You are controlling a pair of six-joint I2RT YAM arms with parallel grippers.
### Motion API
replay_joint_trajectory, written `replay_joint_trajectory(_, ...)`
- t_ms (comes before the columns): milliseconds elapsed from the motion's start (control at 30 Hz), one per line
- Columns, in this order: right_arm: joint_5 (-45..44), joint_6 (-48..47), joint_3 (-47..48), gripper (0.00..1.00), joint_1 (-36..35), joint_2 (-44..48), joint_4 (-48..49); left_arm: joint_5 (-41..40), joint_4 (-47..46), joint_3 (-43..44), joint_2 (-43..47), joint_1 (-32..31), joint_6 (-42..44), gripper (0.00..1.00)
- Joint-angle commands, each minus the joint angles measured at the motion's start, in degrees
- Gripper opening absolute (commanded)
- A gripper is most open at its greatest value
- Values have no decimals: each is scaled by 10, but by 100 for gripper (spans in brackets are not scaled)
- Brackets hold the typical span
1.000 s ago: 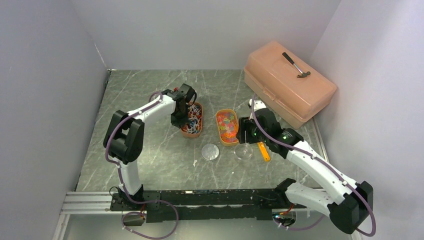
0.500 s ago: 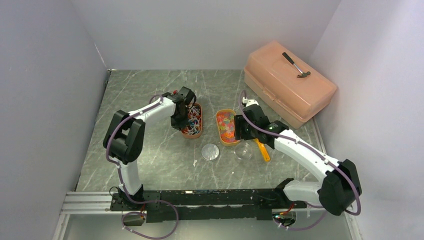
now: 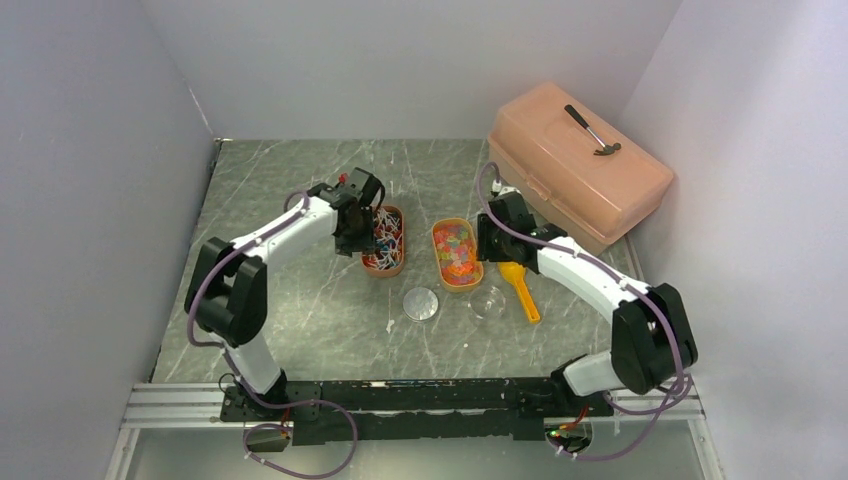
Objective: Pack the candies
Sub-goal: Adjust the storage box at the center of the board, then move the storage box to the center of the board.
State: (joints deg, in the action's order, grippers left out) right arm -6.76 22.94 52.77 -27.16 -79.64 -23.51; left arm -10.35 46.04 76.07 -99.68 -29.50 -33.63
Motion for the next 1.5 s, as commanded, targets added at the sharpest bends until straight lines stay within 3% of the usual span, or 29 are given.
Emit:
replay_joint_trajectory(0,24,-5,26,46,16,-20,40,-2,33,15,64,0,14,48)
replay_joint_trajectory(367,32,-9,62,43,20,-90,47,5,44,7,171,0,117,63)
replay_joint_trajectory(967,10,0,82,30,21,-154,51,-20,-16,-104,281,0,178,66)
replay_joint_trajectory(1067,13,4,84,24,21,-158,52,-20,-10,-100,279,0,179,65)
replay_joint_trajectory(1267,10,9,94,0,18,-156,47,-11,-11,-103,285,0,176,65)
replay_joint_trajectory(1467,8,11,121,0,-2,-166,39,-16,-12,-102,291,0,177,66)
